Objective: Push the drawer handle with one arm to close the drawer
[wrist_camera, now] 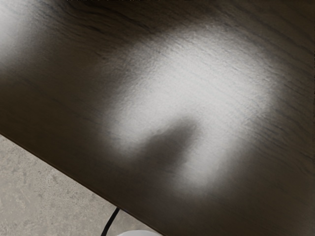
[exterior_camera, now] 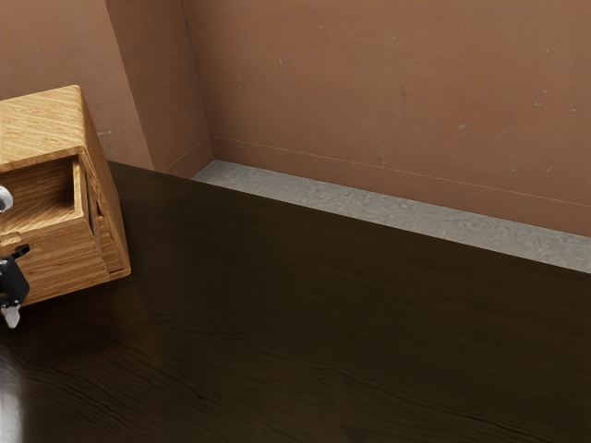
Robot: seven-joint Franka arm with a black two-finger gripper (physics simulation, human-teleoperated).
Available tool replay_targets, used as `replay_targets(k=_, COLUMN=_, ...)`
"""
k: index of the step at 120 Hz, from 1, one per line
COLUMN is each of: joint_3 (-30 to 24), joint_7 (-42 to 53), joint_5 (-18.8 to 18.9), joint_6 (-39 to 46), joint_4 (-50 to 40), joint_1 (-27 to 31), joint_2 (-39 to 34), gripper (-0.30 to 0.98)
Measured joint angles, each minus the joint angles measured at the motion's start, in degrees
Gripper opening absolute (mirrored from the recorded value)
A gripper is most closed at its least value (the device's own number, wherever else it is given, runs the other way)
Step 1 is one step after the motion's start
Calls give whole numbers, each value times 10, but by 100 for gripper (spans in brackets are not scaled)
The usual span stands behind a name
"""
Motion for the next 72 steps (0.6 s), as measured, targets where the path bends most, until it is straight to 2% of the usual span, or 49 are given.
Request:
replay_targets(k=14, joint_3=0, joint_7=-14, joint_5=-6, joint_6=15, joint_4=-7, joint_1=1, joint_2=2, gripper=66)
replay_targets(k=38, joint_3=3, joint_7=-32, joint_5=-8, joint_6=44, joint_4=-1, joint_1=12, joint_2=45, gripper=36)
replay_targets(k=72, joint_3=34, joint_7=-49, joint_5=3, joint_6=70, joint_4=22, joint_1=13, joint_2=85, gripper=4)
